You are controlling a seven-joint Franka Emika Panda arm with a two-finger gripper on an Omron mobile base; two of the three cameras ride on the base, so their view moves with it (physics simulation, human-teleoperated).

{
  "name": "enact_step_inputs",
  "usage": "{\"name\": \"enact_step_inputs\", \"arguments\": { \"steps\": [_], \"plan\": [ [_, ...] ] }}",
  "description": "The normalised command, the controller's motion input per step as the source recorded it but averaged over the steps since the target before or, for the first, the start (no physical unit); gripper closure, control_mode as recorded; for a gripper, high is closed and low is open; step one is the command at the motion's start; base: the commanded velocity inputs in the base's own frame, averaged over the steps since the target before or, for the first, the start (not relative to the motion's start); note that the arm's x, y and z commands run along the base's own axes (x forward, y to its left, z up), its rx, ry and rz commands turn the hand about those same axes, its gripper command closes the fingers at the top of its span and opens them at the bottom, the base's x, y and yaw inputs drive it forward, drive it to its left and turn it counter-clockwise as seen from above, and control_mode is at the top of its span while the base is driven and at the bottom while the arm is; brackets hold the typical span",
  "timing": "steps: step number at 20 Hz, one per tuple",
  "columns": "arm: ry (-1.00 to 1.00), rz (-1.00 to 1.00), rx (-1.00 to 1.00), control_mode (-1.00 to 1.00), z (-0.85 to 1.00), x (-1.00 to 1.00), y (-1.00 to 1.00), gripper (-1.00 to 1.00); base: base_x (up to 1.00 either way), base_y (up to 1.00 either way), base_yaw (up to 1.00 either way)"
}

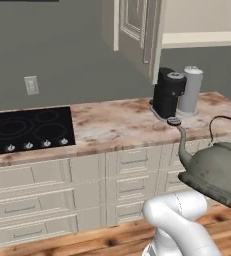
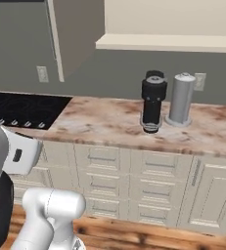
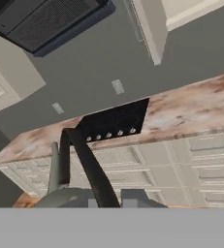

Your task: Open the cabinet, pick the kettle from the cabinet, and place it in the sink.

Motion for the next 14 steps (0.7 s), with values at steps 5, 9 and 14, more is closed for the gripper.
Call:
{"name": "enact_step_inputs", "arguments": {
  "steps": [5,9,14],
  "plan": [
    [0.00,0.00,0.00,1.00,0.00,0.00,0.00,1.00,-0.17,0.91,-0.04],
    [0.00,0.00,0.00,1.00,0.00,0.00,0.00,1.00,-0.27,0.88,-0.01],
    [0.00,0.00,0.00,1.00,0.00,0.00,0.00,1.00,-0.23,0.79,0.06]
  ]
}}
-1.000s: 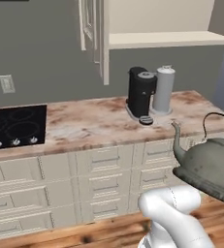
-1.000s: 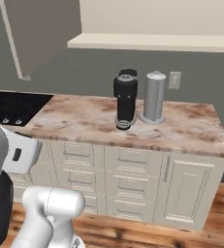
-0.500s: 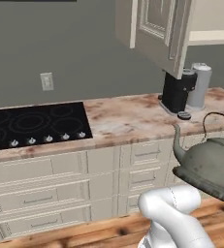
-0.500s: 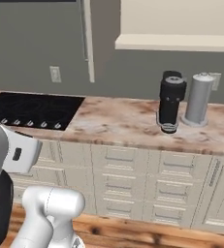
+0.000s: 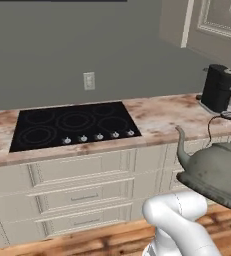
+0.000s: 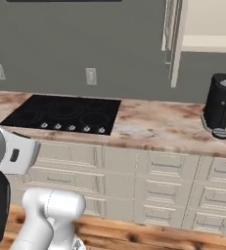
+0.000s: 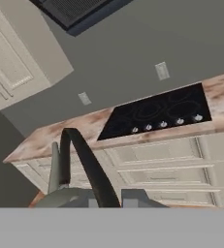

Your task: Open the cabinet, pick the kettle from the cabinet, and place it in the sink.

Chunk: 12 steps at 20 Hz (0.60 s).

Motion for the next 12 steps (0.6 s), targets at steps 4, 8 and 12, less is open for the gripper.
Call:
{"name": "enact_step_inputs", "arguments": {
  "steps": [4,8,12],
  "plan": [
    [0.00,0.00,0.00,1.00,0.00,0.00,0.00,1.00,-0.11,0.63,0.15],
    [0.00,0.00,0.00,1.00,0.00,0.00,0.00,1.00,-0.02,0.74,0.17],
    [0.00,0.00,0.00,1.00,0.00,0.00,0.00,1.00,0.00,0.73,0.23]
  ]
}}
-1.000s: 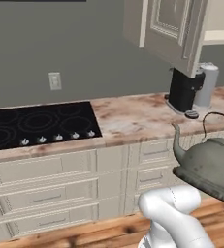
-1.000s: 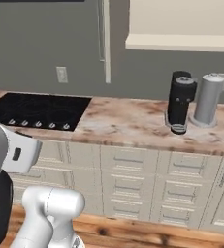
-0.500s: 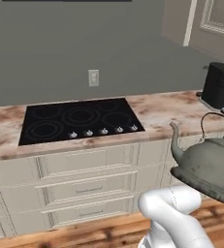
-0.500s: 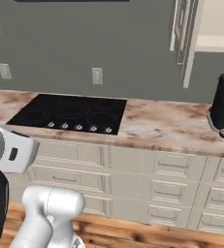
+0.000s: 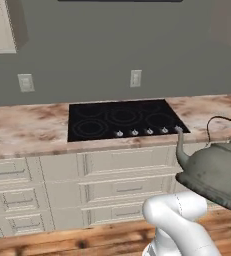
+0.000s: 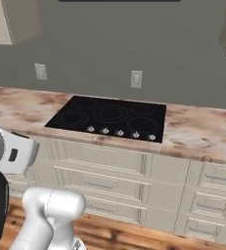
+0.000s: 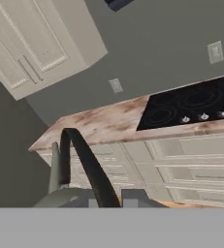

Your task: Open the cabinet, pick the kettle from the cabinet, and place it in the sink.

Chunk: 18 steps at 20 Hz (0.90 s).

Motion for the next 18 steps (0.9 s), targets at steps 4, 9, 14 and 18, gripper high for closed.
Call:
{"name": "enact_step_inputs", "arguments": {
  "steps": [4,9,14,18],
  "plan": [
    [0.00,0.00,0.00,1.00,0.00,0.00,0.00,1.00,0.00,0.75,0.25],
    [0.00,0.00,0.00,1.00,0.00,0.00,0.00,1.00,-0.01,0.64,0.28],
    [0.00,0.00,0.00,1.00,0.00,0.00,0.00,1.00,-0.04,0.42,0.38],
    [0.00,0.00,0.00,1.00,0.00,0.00,0.00,1.00,-0.13,0.20,0.52]
  ]
}}
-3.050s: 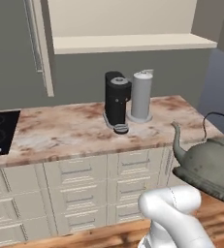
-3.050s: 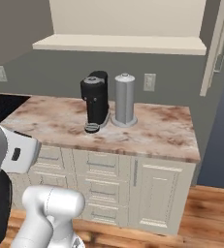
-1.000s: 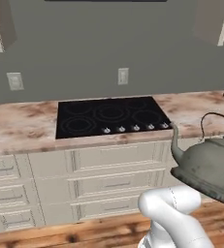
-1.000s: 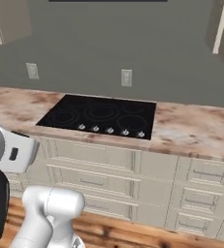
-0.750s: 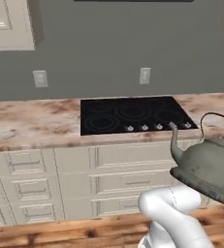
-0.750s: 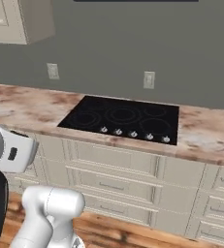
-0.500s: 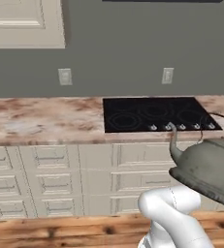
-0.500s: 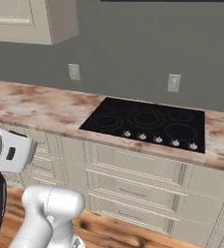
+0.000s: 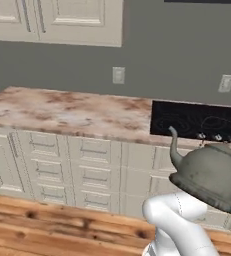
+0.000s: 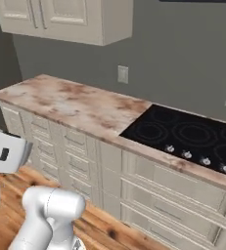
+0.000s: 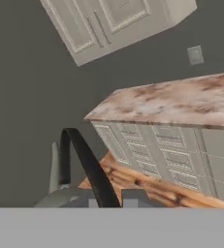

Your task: Open the cabinet, pick the kettle from the cabinet, and place it in the sink.

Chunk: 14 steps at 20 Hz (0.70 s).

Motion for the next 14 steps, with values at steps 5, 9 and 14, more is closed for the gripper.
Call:
{"name": "enact_step_inputs", "arguments": {
  "steps": [5,9,14],
  "plan": [
    [0.00,0.00,0.00,1.00,0.00,0.00,0.00,1.00,-0.20,0.05,0.57],
    [0.00,0.00,0.00,1.00,0.00,0.00,0.00,1.00,-0.31,0.00,0.60],
    [0.00,0.00,0.00,1.00,0.00,0.00,0.00,1.00,-0.21,0.00,0.61]
  ]
}}
